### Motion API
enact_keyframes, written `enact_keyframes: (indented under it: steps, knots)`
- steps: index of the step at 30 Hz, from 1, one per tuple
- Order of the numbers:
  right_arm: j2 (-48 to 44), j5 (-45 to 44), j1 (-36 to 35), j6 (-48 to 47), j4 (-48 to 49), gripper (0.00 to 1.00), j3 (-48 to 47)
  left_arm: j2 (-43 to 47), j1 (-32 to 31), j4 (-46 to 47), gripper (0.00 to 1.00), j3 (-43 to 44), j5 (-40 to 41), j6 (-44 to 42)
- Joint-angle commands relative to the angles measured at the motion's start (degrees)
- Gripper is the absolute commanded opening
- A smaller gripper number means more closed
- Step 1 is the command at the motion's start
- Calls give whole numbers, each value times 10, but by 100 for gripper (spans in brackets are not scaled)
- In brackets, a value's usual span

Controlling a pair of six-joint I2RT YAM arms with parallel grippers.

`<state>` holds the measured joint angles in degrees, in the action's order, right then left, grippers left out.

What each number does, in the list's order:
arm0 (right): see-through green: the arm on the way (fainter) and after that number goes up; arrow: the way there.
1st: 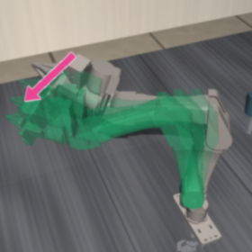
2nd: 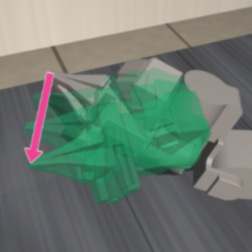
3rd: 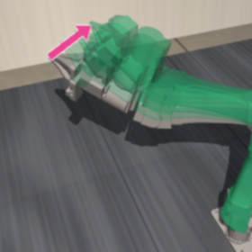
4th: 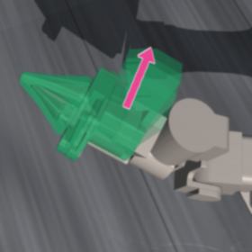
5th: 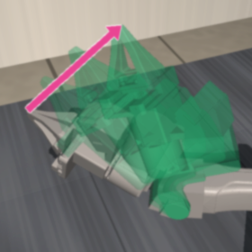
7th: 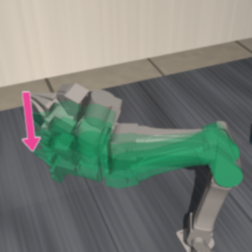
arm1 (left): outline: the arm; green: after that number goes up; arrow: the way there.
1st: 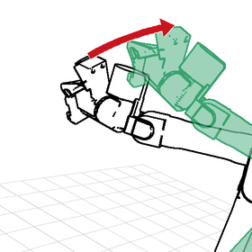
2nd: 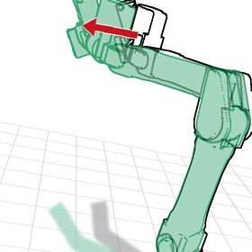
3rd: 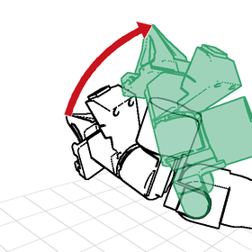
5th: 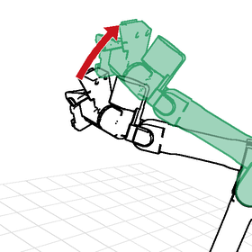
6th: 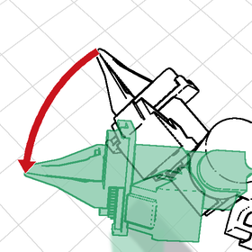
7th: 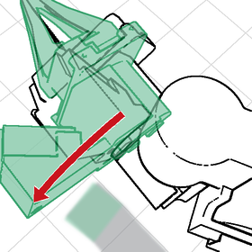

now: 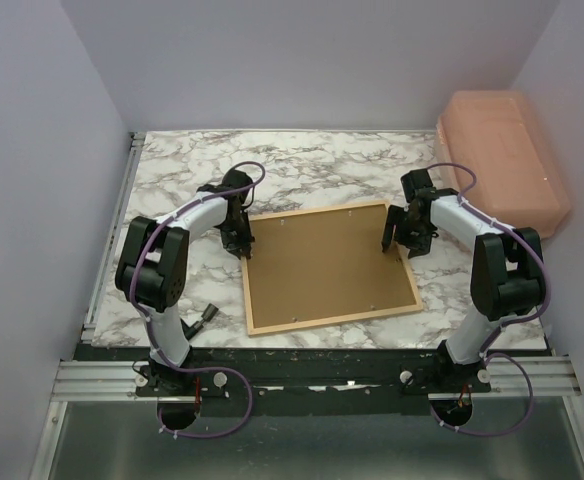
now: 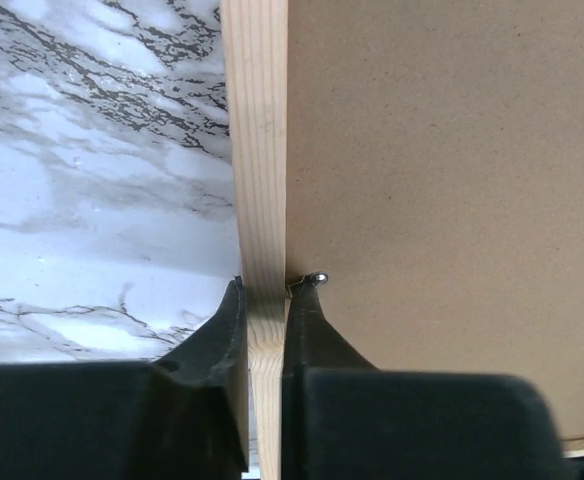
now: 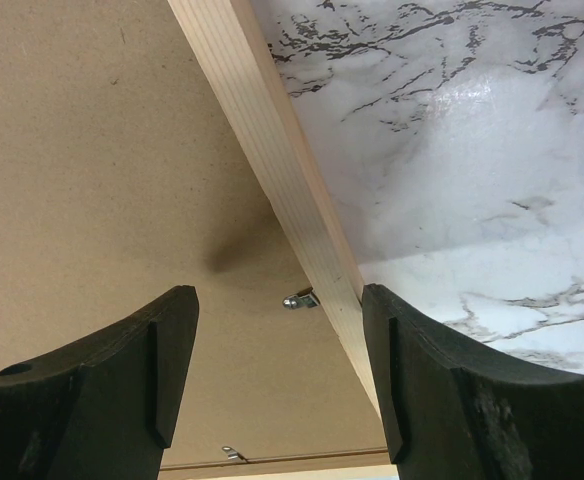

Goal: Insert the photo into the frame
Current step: Install the photo frame at the center of the board.

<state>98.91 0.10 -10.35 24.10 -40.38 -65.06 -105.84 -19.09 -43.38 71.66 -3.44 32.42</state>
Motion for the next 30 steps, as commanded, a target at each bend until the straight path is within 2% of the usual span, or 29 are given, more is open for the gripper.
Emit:
enact_keyframes:
  steps: [1, 6, 7, 8, 9, 11, 12, 14, 22, 27, 30]
  knots:
    - [9, 28, -2, 4, 0, 73, 9, -15, -14, 11, 0, -4, 5, -1]
    - [7, 30, -2, 4, 0, 73, 13, -8, -14, 13, 0, -3, 0, -3]
    - [6, 30, -2, 4, 0, 73, 14, -4, -14, 13, 4, -3, -3, -5]
    - [5, 31, -2, 5, 1, 73, 16, 4, -14, 13, 13, -4, -5, -4]
    - [4, 32, -2, 6, 0, 73, 17, 11, -14, 14, 28, -6, -9, -1]
    - [1, 32, -2, 8, 0, 73, 21, 25, -13, 15, 49, -10, -22, 1]
    - [-1, 32, -2, 9, 0, 73, 23, 33, -12, 17, 56, -12, -32, 2]
    - [-4, 35, -2, 11, 0, 73, 28, 45, -10, 21, 63, -21, -56, 4]
    - [-12, 96, -2, 24, 15, 73, 48, 98, -10, 71, 66, -95, -165, 37]
    - [7, 184, -3, 49, 55, 72, 38, 73, -9, 61, 66, -23, -202, 39]
    - [25, 191, -12, 60, 61, 72, 14, 41, -1, 31, 66, 51, -196, 30]
